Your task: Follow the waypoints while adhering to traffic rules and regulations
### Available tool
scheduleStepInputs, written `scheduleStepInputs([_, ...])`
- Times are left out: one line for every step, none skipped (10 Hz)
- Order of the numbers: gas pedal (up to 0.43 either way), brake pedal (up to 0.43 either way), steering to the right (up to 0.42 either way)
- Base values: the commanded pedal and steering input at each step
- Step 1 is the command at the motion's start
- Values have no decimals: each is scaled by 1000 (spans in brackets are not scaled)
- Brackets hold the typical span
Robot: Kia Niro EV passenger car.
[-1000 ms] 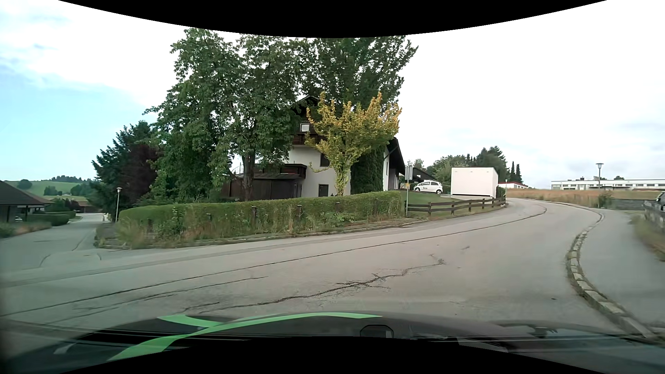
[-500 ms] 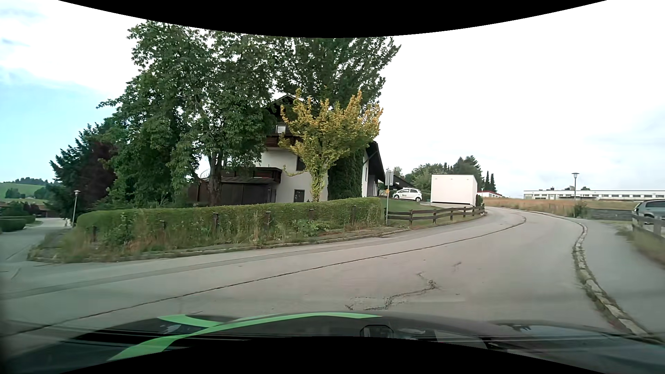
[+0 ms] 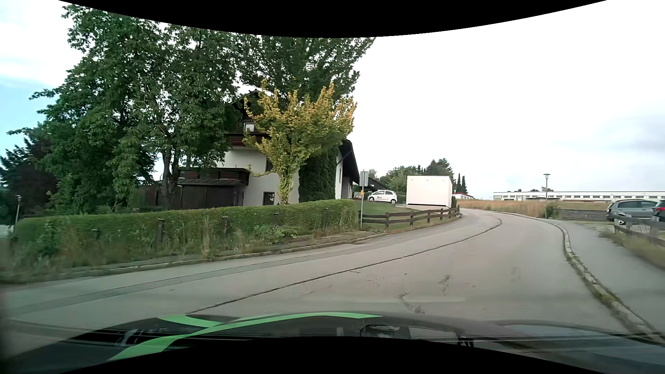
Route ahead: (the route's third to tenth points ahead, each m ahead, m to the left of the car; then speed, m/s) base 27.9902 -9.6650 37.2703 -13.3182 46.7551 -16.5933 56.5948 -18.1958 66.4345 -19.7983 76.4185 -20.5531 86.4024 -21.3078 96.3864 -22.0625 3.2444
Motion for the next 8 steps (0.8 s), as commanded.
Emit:
scheduleStepInputs([189,0,254])
scheduleStepInputs([197,0,267])
scheduleStepInputs([209,0,278])
scheduleStepInputs([220,0,289])
scheduleStepInputs([228,0,296])
scheduleStepInputs([240,0,308])
scheduleStepInputs([240,0,325])
scheduleStepInputs([248,0,340])
